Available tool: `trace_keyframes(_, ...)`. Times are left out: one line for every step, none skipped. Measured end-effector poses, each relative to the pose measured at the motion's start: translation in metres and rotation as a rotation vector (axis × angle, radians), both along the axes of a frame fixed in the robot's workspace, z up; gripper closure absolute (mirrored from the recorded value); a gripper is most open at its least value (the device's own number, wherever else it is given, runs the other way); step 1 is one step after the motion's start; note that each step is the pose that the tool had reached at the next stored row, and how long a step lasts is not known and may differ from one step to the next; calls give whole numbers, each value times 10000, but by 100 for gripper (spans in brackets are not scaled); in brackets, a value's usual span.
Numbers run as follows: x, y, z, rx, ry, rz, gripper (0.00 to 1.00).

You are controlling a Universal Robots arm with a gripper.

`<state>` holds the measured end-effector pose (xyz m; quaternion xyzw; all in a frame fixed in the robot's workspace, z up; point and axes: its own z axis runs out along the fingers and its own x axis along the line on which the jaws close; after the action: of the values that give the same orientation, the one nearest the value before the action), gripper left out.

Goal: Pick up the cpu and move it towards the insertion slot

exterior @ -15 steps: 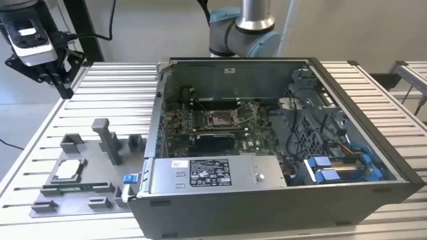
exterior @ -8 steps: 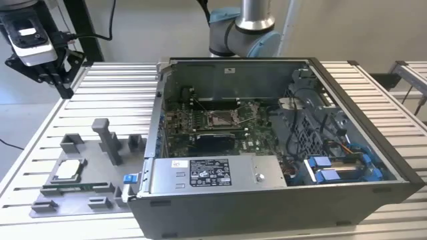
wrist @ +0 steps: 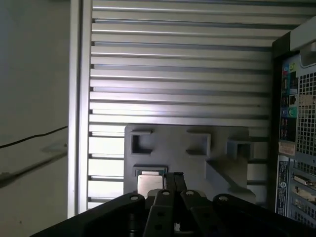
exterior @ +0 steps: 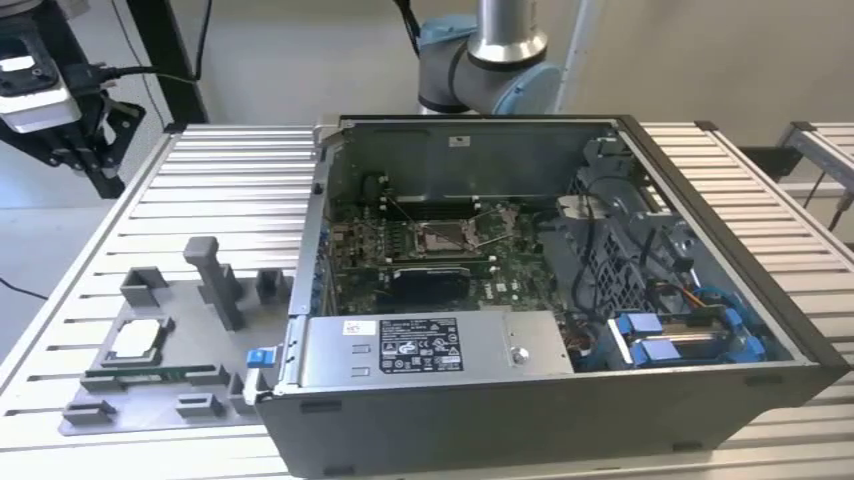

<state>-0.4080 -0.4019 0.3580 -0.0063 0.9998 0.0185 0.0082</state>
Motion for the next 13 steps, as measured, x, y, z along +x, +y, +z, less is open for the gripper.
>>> trace_keyframes(-14,-10,-1,0,-6,1,100)
trace_keyframes(-20,-27,-4,0,-9,1,100)
trace_keyframes(-25,-52,-6,-1,-9,-1,100)
trace_keyframes(-27,-81,-9,0,-10,-2,100)
trace_keyframes(-30,-117,-14,0,-10,-2,100)
trace_keyframes(-31,-159,-19,0,-11,-1,100)
trace_keyframes(-33,-204,-24,-1,-10,-1,100)
trace_keyframes(-36,-244,-30,-1,-8,-1,100)
trace_keyframes(-48,-269,-40,-1,-10,-2,100)
trace_keyframes(-71,-279,-49,0,-11,-4,100)
trace_keyframes(-101,-283,-58,-1,-10,-7,100)
trace_keyframes(-126,-283,-67,-1,-10,-17,100)
trace_keyframes(-145,-283,-77,-1,-10,-40,100)
